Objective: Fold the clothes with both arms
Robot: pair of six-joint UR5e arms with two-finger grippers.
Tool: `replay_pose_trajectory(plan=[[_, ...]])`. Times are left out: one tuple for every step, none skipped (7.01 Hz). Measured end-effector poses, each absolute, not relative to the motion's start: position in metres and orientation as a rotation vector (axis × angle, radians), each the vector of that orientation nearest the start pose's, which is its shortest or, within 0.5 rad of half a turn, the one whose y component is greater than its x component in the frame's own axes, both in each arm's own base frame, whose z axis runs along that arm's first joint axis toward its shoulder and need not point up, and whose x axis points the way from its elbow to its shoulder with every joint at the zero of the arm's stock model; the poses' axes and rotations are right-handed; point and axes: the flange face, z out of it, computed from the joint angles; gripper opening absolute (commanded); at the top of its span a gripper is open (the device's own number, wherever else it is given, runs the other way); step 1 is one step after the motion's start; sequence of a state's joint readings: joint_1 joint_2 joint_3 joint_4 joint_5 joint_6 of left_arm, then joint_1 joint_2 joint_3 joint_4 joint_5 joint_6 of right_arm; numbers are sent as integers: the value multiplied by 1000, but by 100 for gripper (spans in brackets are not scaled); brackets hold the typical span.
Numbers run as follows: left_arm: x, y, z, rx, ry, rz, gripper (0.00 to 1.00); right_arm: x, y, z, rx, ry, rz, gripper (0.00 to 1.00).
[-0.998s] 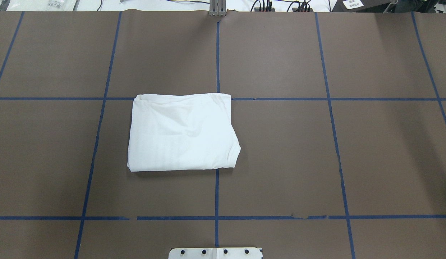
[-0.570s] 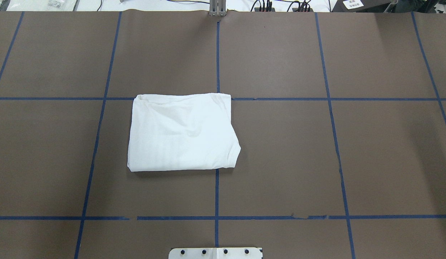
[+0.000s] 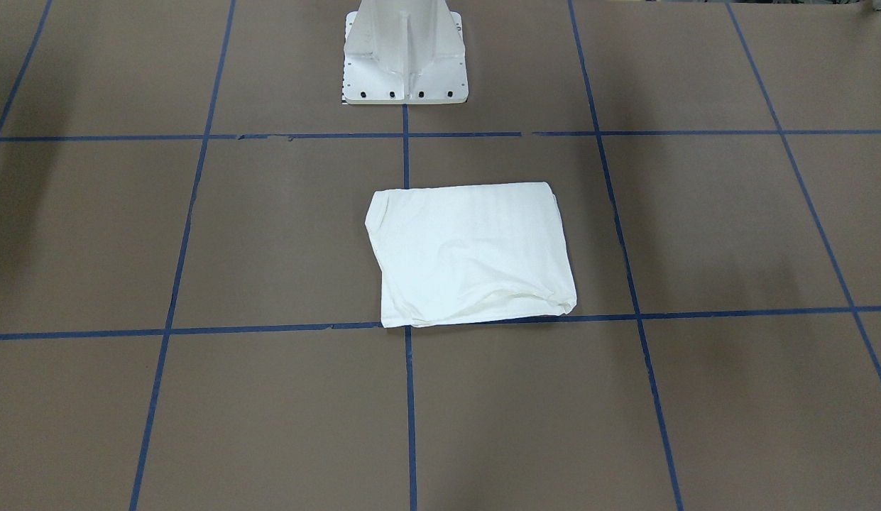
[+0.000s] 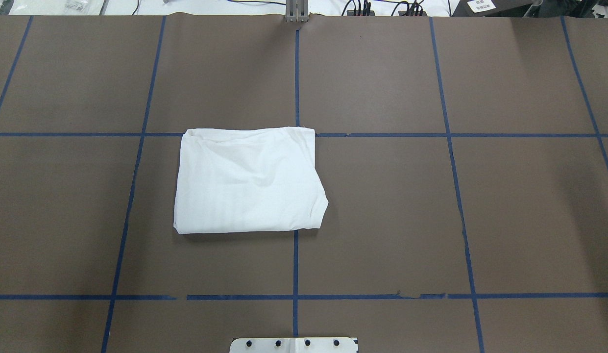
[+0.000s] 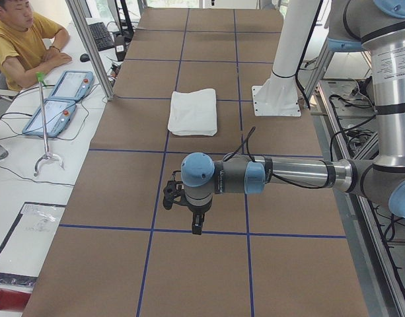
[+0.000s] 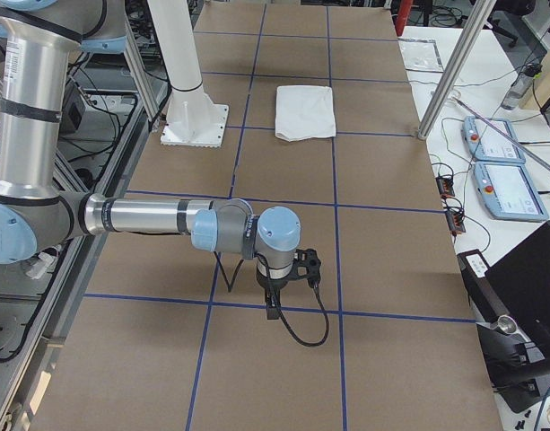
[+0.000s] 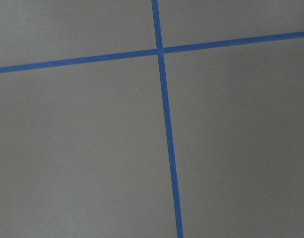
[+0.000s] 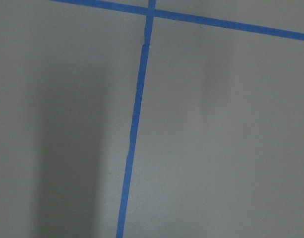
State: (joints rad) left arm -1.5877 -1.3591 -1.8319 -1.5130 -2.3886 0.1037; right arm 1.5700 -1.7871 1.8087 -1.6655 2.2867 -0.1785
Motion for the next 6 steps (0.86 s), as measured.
replay_pose_trajectory(plan=[[-67,-400,627,41,818,79,100,67,-395,651,-5,-720,-147,100],[-67,-401,625,48,819,82,100,67,-395,651,-4,-720,-147,100],[-69,-403,622,58,818,86,100,67,-395,651,-5,-719,-147,100],[-70,-404,620,64,813,87,100,68,-394,651,-6,-719,-145,100],[-71,-404,620,64,805,85,100,68,-394,652,-7,-719,-144,100],[-71,-403,622,61,801,81,100,68,-394,653,-9,-719,-143,100]])
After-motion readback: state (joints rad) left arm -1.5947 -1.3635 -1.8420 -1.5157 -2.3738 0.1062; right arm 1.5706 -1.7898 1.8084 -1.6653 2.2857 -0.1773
